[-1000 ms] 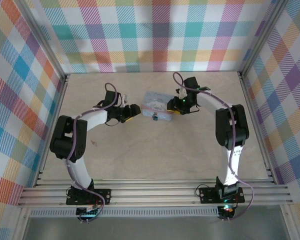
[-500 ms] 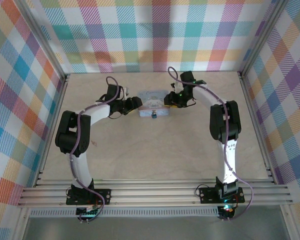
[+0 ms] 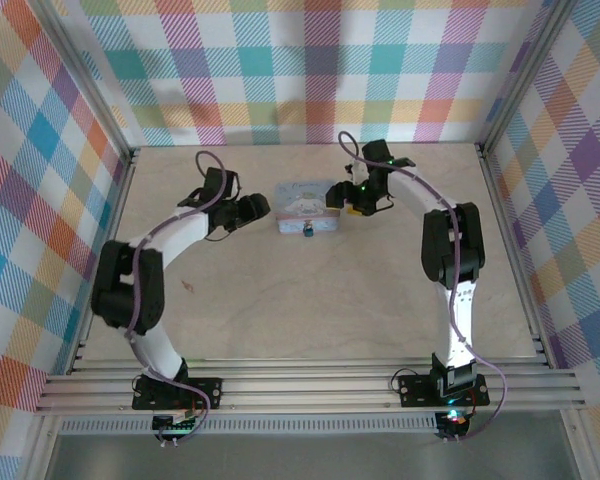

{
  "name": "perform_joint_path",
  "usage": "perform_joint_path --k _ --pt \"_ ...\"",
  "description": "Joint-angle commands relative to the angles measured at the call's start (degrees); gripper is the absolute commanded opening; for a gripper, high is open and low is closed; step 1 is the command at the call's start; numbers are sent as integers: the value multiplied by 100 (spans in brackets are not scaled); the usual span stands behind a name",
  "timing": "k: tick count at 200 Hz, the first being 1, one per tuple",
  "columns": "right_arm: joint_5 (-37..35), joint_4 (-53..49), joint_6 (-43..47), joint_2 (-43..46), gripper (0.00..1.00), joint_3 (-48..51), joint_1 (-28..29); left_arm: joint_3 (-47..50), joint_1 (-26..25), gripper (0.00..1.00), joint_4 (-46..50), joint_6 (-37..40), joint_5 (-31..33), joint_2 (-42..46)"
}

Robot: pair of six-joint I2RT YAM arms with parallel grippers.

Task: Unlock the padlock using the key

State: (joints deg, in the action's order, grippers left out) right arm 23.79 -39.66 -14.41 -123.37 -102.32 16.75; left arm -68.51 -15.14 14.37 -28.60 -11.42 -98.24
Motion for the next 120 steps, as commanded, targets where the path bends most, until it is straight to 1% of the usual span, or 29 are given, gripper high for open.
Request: perform_joint_path --k 1,28,47,63,89,110,120 --pt "14 36 -181 781 75 113 -48 443 117 72 1054 48 1045 868" --pt "111 634 -423 1329 76 933 -46 1006 425 74 1983 -281 1932 1745" --pt "157 903 -588 1623 76 1570 -41 1408 772 76 2534 -448 2191 2264" --pt "179 1130 -749 1908 76 2150 -19 1726 1082 75 2810 -546 2151 2621" --pt "53 1537 -948 2440 75 3118 185 2156 1480 67 2960 -523 1959 2872" --pt "-565 1452 -835 2705 74 3534 711 2334 1645 54 2777 -483 1395 2549" --pt "-781 1417 -791 2763 74 3649 998 2319 1663 46 2718 -481 1241 2304"
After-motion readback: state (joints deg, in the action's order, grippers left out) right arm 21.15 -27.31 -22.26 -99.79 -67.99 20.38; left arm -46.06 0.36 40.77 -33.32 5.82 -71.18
